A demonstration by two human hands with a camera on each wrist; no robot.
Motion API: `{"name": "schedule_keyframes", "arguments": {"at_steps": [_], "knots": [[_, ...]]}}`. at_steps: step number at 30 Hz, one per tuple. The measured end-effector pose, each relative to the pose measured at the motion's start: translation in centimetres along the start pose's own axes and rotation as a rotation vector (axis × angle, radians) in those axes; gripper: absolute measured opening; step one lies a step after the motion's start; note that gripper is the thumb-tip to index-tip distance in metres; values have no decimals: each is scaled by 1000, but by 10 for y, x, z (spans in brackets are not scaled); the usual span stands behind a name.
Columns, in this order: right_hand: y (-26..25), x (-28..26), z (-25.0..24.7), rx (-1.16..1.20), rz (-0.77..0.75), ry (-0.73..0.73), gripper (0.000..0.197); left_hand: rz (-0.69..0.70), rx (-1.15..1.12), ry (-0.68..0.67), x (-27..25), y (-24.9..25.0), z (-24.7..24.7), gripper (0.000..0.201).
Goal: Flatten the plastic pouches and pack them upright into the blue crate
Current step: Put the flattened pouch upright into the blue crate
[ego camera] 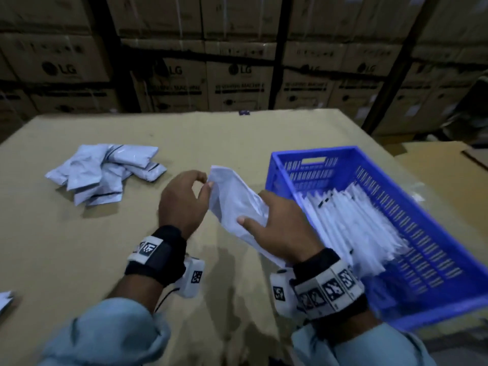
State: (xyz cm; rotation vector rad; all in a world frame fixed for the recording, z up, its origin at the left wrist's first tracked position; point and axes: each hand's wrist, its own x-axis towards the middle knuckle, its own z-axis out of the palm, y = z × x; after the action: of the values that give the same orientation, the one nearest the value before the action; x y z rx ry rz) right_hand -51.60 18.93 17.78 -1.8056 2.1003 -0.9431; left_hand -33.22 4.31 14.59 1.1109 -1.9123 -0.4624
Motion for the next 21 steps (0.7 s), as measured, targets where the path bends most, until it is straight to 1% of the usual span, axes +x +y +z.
{"name": "schedule_keyframes", "arguments": {"at_steps": [2, 4, 6, 8, 9, 10, 11, 12, 14, 15, 17, 19, 20, 21], "knots": [[17, 0, -38, 27, -21, 101, 31, 107, -10, 71, 22, 42, 13, 18], [41, 0, -71, 17, 14, 216, 31, 196, -12, 132, 40, 81, 28, 17], [73, 0, -101, -51, 73, 336, 32, 209, -13, 131, 55, 114, 48, 16], [111, 1, -128, -144, 148, 461, 35, 198, -22, 70, 62, 146, 74, 36], [131, 1, -141, -169, 196, 533, 38, 228, 3, 33, 63, 162, 88, 46], [150, 3, -154, -191, 242, 608, 41, 277, 56, -9, 64, 177, 104, 53], [167, 4, -165, -210, 282, 673, 42, 329, 132, -62, 63, 192, 120, 55], [184, 3, -174, -221, 320, 724, 42, 381, 229, -125, 61, 207, 136, 53], [215, 1, -184, -208, 356, 811, 39, 514, 453, -273, 54, 229, 173, 43], [229, -1, -184, -193, 360, 845, 36, 581, 564, -366, 47, 237, 191, 39], [249, -8, -181, -187, 368, 889, 25, 692, 729, -554, 31, 244, 227, 37], [260, -16, -175, -184, 377, 917, 15, 699, 823, -748, 19, 248, 257, 42], [264, -19, -173, -179, 381, 923, 14, 688, 852, -808, 15, 251, 270, 46], [268, -21, -171, -173, 390, 925, 14, 690, 868, -838, 12, 256, 281, 50]]}}
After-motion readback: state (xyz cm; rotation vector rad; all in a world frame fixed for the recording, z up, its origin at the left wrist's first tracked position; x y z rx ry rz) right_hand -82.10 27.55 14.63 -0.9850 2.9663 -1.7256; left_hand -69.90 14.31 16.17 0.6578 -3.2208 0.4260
